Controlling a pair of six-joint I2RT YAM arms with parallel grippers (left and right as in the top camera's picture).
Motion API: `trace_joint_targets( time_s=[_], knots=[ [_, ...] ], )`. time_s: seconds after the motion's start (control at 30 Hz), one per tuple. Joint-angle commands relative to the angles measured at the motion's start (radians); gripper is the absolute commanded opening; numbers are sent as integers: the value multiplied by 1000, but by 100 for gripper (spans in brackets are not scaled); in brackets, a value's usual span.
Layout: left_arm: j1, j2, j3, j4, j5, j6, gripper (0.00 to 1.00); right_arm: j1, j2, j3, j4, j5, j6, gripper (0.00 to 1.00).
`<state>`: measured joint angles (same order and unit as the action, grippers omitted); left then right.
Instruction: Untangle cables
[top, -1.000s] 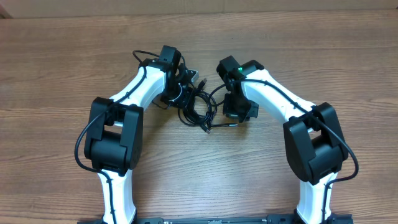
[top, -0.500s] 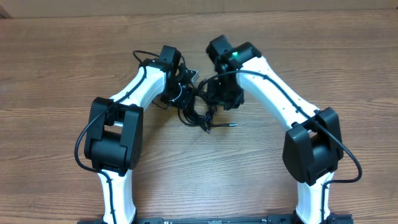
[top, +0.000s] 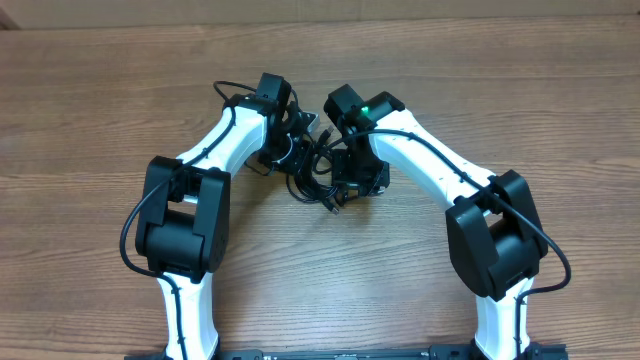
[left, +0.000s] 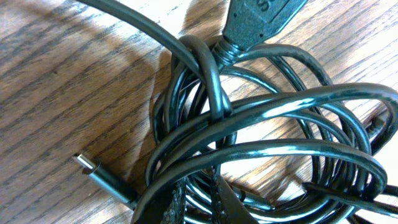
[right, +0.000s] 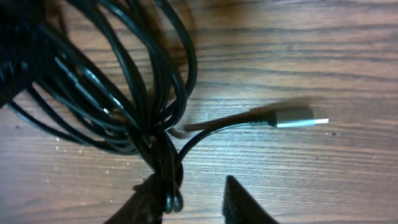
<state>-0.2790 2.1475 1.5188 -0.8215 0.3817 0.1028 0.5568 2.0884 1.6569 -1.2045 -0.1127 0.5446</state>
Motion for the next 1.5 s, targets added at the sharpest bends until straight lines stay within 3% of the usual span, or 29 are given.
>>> trace_joint_targets(
  time_s=[0.0, 0.4, 0.9, 0.93, 1.07, 1.23, 1.47],
  knots=[
    [10, 29, -5, 0, -41, -14, 16, -3, 1, -8, -3, 61, 9, 23],
    [10, 29, -5, 0, -41, -14, 17, -3, 1, -8, -27, 241, 9, 19],
    [10, 29, -5, 1, -40, -14, 16, -2, 1, -14, 8, 178, 8, 19],
    [10, 29, -5, 1, -40, -14, 16, -2, 1, -14, 13, 179, 8, 23],
    [10, 29, -5, 1, -40, -14, 17, -2, 1, -14, 63, 179, 7, 24],
    [10, 29, -5, 0, -41, -14, 16, -2, 1, -14, 77, 183, 1, 16],
    [10, 29, -5, 0, -40, -14, 16, -3, 1, -14, 76, 243, -57, 15]
  ],
)
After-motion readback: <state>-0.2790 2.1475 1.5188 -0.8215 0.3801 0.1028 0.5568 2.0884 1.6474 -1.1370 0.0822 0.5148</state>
